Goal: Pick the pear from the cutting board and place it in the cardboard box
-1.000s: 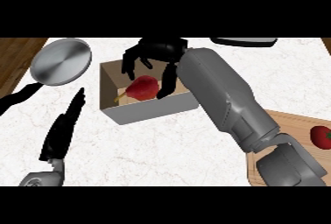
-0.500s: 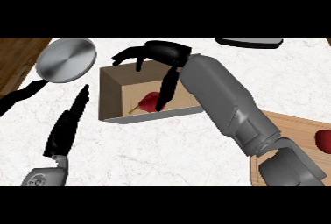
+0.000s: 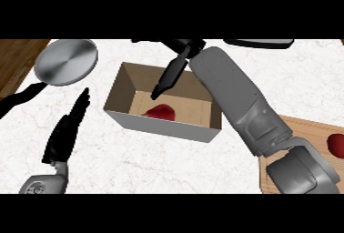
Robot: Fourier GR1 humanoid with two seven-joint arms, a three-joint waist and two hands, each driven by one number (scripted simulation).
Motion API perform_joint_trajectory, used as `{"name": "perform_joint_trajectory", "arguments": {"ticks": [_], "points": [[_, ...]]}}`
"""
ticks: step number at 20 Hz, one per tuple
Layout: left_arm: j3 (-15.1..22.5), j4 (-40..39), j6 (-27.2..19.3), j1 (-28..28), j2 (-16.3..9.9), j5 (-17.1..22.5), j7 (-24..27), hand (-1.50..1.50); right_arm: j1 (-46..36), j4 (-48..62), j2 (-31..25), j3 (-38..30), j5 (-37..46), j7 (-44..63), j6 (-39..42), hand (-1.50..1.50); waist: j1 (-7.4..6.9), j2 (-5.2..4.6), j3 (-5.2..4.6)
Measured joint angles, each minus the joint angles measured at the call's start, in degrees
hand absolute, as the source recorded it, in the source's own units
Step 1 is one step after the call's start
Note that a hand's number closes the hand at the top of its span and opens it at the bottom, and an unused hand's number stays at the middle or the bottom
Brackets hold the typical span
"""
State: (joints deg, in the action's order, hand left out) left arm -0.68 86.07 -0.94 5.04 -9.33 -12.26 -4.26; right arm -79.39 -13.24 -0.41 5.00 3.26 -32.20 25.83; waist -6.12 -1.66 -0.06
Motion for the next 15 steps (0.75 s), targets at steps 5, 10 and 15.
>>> {"name": "perform_joint_trajectory", "arguments": {"ticks": [5,10,15], "points": [[-0.05,0.26,-0.01,0.45,-0.12,-0.14,-0.08,0.00,-2.19,3.85,-3.57,-5.43,-4.21,2.51,-0.60,-1.50,0.02,-0.66,-0.01],[0.45,1.23,-0.26,0.81,0.31,-0.39,-0.29,0.00,-2.65,6.27,-10.46,-8.43,-6.37,3.70,1.41,-1.50,-0.84,-1.51,0.05],[1.05,1.64,0.11,1.80,0.50,-0.46,-0.69,0.00,-2.57,7.02,-15.99,-9.40,-6.87,3.14,4.85,-1.50,-1.93,-2.44,0.14]]}}
